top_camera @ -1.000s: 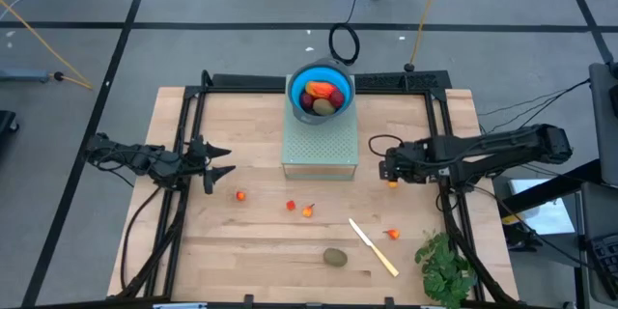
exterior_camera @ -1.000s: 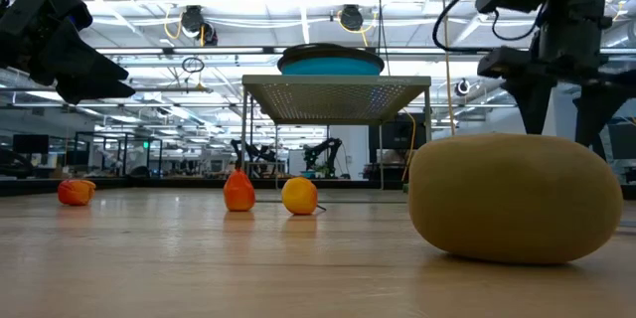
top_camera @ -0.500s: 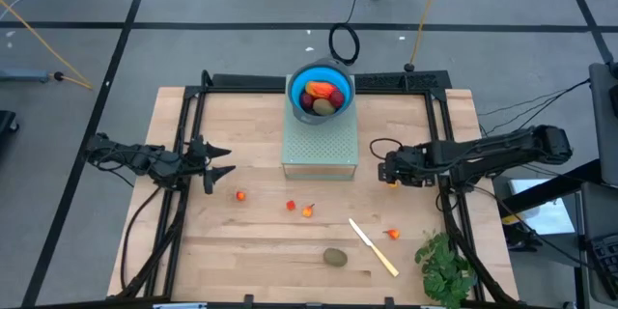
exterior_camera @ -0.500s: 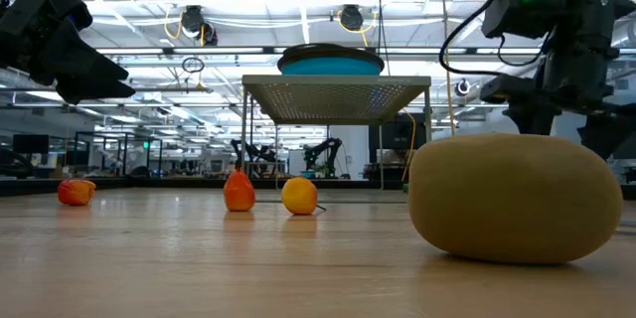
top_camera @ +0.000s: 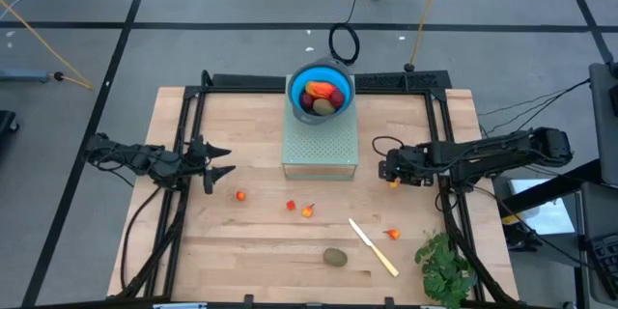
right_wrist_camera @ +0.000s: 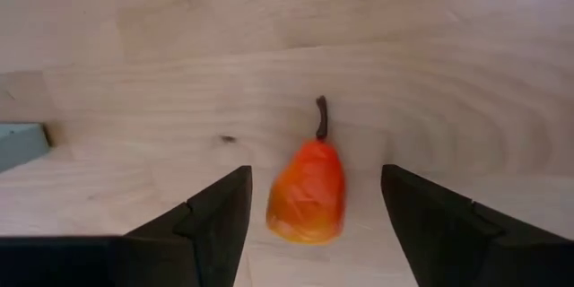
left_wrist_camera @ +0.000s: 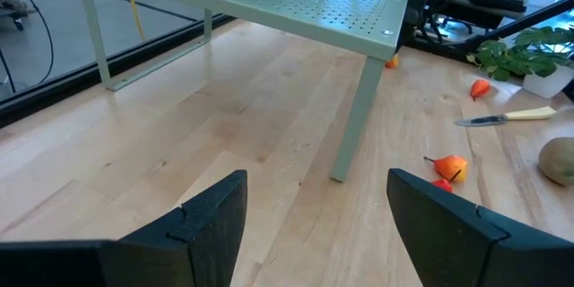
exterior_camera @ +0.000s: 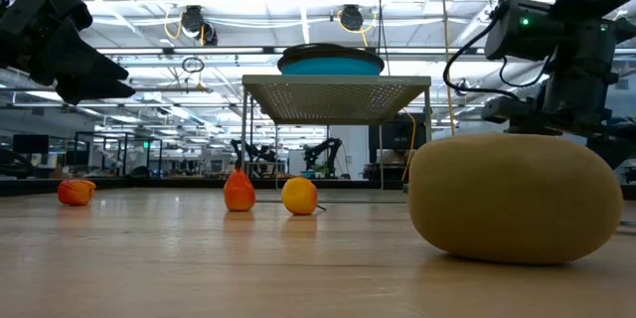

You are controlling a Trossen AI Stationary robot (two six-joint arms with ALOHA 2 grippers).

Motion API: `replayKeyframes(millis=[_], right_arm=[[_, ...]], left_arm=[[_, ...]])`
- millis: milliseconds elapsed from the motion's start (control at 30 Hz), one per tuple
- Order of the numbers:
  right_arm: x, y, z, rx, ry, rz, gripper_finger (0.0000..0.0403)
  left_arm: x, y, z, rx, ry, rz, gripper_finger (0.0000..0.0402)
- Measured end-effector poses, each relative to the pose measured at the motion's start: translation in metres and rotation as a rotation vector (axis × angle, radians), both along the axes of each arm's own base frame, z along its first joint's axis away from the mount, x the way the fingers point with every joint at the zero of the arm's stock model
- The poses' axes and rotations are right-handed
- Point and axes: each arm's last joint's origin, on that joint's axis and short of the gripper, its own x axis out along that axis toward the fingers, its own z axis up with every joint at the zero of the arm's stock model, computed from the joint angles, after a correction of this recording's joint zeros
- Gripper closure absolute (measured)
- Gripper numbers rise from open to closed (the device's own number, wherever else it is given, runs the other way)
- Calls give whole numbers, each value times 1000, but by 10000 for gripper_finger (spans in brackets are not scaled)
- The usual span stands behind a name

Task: Pick & Place Fruit
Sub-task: Put the peach into the blue strainer bowl on the shelf

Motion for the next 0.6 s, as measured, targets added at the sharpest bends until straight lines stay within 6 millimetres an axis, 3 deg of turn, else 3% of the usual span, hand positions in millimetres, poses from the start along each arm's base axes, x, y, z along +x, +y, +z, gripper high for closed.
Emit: replayKeyframes(millis=[367,600], right_arm=[[-2,0,-2,8,9,-7,165],[-3,0,-3,15,19,-31,216]], left_arm=[[0,0,0,7,2,-2,133],[0,0,0,10,3,-3,133]])
